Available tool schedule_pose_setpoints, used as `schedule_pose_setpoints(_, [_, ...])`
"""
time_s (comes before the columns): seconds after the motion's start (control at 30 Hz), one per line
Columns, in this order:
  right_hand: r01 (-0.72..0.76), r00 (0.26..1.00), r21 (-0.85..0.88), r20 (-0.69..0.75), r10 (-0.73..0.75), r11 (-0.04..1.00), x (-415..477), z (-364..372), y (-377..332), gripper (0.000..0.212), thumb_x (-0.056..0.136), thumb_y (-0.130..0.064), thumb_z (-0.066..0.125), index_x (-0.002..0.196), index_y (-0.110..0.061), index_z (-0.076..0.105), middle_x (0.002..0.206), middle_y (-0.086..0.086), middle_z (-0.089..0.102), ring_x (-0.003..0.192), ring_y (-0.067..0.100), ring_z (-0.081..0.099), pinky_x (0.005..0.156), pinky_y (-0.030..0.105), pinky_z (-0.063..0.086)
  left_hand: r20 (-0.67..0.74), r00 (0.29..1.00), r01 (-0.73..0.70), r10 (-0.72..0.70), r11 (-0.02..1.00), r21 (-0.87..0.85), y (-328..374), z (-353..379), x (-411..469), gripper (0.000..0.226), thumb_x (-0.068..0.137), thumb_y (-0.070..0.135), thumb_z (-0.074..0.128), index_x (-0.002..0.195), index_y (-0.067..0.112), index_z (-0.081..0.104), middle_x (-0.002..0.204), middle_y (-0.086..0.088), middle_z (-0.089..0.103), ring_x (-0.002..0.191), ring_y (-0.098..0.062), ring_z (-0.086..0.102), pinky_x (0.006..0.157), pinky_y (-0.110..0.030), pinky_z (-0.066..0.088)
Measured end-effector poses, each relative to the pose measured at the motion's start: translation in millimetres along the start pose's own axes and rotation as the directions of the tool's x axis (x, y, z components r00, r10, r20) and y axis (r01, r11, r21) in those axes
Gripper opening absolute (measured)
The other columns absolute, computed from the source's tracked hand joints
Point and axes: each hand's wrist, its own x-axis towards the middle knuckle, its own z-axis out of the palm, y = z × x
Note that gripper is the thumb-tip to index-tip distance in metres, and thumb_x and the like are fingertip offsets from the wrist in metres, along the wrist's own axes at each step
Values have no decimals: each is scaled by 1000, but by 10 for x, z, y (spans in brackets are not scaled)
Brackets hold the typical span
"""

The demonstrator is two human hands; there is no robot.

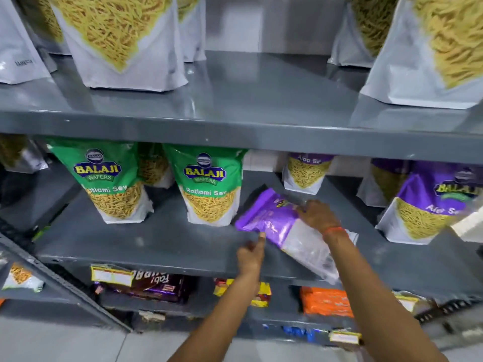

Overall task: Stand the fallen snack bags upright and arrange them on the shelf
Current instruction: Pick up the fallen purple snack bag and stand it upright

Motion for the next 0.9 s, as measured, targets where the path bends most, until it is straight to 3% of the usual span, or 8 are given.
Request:
schedule_pose_setpoints(0.17, [-36,983,93,185,18,995,135,-186,570,38,93,-26,43,114,3,56,129,24,56,116,36,54,94,33,42,11,991,130,-130,975,-182,-58,566,-140,26,83,13,63,60,11,53,58,-9,64,47,-18,55,47,-29,50])
schedule_pose_setpoints(0.23, [-53,983,209,186,14,976,171,-218,663,26,89,-21,50,89,2,64,99,25,65,86,33,61,76,32,46,-12,990,133,-143,946,-295,-28,572,-174,18,85,5,59,68,7,53,43,-3,64,38,-17,59,34,-25,50])
schedule_pose_setpoints(0.33, [-133,978,437,205,45,890,342,-43,985,23,84,-22,59,65,-9,58,61,7,52,50,15,41,53,25,36,-11,986,152,-165,933,-327,34,544,-208,9,87,2,54,79,7,53,31,2,60,29,-12,57,31,-25,48])
schedule_pose_setpoints(0.4, [-252,964,592,226,142,766,321,96,1202,28,81,-37,57,82,-10,65,64,1,58,54,15,48,59,23,41,21,993,114,-113,938,-328,130,576,-223,9,89,2,51,83,10,52,35,2,63,35,-15,62,37,-27,52])
schedule_pose_setpoints(0.53, [-19,996,831,-32,82,556,379,-152,1074,36,86,4,44,64,-18,62,44,-14,63,57,10,49,54,21,43,115,981,-121,157,955,-272,514,746,-272,18,90,10,51,75,16,58,50,9,69,56,-11,64,53,-24,55])
schedule_pose_setpoints(0.73, [198,962,808,-269,49,556,496,-132,1164,39,90,2,42,66,-27,53,84,11,59,73,18,48,75,34,41,192,893,-411,407,911,-19,821,935,65,16,78,39,59,79,27,70,88,-7,54,80,-19,44,72,-37,38])
schedule_pose_setpoints(0.83, [204,969,802,-246,-1,562,430,-14,1200,37,86,4,40,71,-26,56,90,9,59,81,19,51,80,31,44,162,869,-485,467,869,99,743,976,53,26,89,15,52,112,8,60,104,-12,58,78,-12,59,72,-20,48])
schedule_pose_setpoints(0.9, [192,973,808,-232,3,557,386,-16,1206,44,78,18,33,75,-19,57,87,7,60,76,11,54,74,16,44,22,850,-520,526,833,189,564,1042,-80,32,86,-2,51,117,-1,51,113,-20,59,93,-26,62,85,-28,52])
